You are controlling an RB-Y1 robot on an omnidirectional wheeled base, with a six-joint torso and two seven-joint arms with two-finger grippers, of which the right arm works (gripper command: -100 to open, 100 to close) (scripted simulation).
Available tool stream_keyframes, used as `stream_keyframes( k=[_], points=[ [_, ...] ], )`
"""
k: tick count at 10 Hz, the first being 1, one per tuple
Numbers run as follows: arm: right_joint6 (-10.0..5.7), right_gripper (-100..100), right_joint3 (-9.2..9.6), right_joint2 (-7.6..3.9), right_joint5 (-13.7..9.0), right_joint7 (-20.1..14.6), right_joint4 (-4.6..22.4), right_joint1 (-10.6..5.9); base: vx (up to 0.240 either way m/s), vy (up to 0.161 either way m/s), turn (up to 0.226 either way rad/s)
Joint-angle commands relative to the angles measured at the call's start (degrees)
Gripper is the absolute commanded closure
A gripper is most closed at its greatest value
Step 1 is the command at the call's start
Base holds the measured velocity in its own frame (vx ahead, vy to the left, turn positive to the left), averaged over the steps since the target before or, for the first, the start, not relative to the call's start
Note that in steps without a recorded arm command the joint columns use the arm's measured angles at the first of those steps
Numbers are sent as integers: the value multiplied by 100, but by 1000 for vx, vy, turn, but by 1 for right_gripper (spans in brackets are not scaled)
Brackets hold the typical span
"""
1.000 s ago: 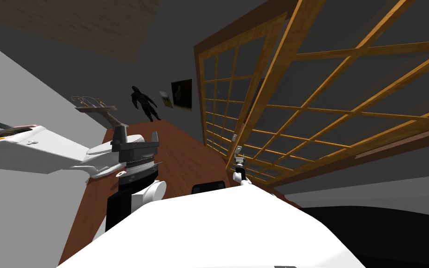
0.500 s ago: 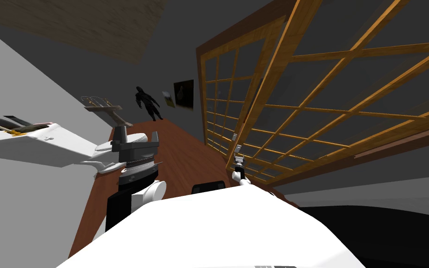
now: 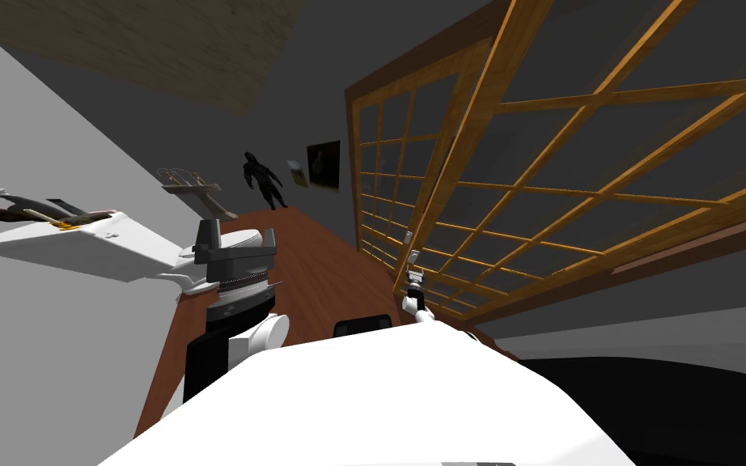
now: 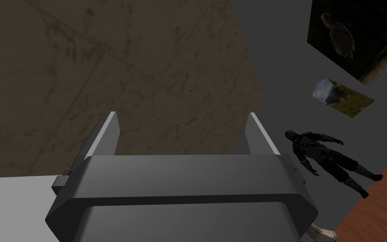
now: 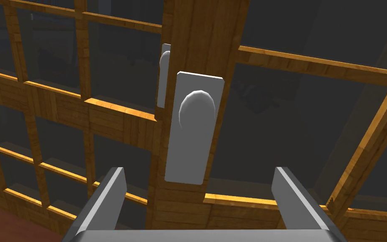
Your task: Pull the door open
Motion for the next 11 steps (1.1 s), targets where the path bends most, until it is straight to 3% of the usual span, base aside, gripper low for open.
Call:
stream_keyframes(
  k=[1,4,5,6,8,9,11],
  points=[
    [-1,-100,34,12,-87,-278,5,-26,-70,-8,53],
    [-7,-100,76,26,-196,-590,29,-67,-74,-5,37],
    [-17,-100,69,21,-175,-531,42,-65,-28,0,3],
    [-27,-100,79,-159,-182,-754,68,26,138,-17,72],
    [-27,-100,79,-159,-182,-754,68,26,122,-11,15],
    [-39,-100,90,-360,-186,-982,100,130,191,44,53],
    [-46,-100,95,-469,-188,-1105,117,185,188,4,49]
  ],
)
